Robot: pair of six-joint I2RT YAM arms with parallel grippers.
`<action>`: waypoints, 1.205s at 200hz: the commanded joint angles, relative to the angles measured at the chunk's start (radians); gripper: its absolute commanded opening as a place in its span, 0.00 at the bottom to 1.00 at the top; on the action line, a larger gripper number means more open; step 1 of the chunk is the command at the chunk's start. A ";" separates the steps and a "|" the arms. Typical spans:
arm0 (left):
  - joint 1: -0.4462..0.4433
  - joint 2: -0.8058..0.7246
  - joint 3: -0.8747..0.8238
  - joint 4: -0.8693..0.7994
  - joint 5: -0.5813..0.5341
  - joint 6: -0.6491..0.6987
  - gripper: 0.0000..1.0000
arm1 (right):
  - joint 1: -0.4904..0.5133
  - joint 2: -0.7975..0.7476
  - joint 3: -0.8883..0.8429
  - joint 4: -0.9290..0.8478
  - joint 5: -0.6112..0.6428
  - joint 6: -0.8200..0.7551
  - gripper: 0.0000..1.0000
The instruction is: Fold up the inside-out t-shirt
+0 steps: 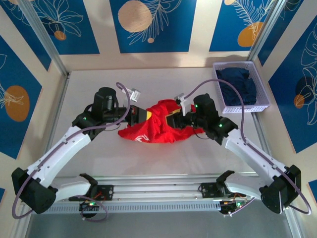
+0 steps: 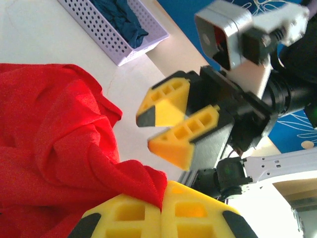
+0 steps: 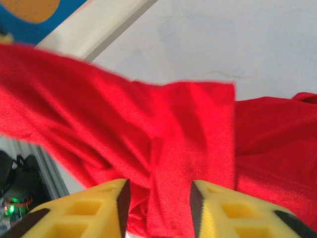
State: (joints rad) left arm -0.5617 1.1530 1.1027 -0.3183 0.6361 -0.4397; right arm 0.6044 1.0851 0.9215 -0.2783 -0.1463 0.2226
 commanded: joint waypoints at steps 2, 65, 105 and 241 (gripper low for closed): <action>0.013 -0.005 0.037 -0.006 0.032 -0.007 0.00 | 0.058 -0.015 -0.063 0.055 -0.026 -0.036 0.44; 0.015 -0.010 0.036 -0.017 0.027 -0.003 0.00 | 0.136 0.156 -0.023 0.090 0.187 -0.026 0.43; 0.019 -0.035 0.022 -0.156 -0.294 0.048 0.00 | 0.044 0.082 -0.037 0.085 0.048 0.022 0.00; 0.026 -0.024 -0.082 -0.113 -0.431 0.098 0.00 | -0.060 0.070 -0.112 0.288 -0.335 0.128 0.04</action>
State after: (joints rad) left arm -0.5453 1.1610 1.0374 -0.4793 0.1528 -0.3592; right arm 0.5411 1.1202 0.8150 0.0212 -0.4629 0.3923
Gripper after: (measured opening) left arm 0.040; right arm 0.051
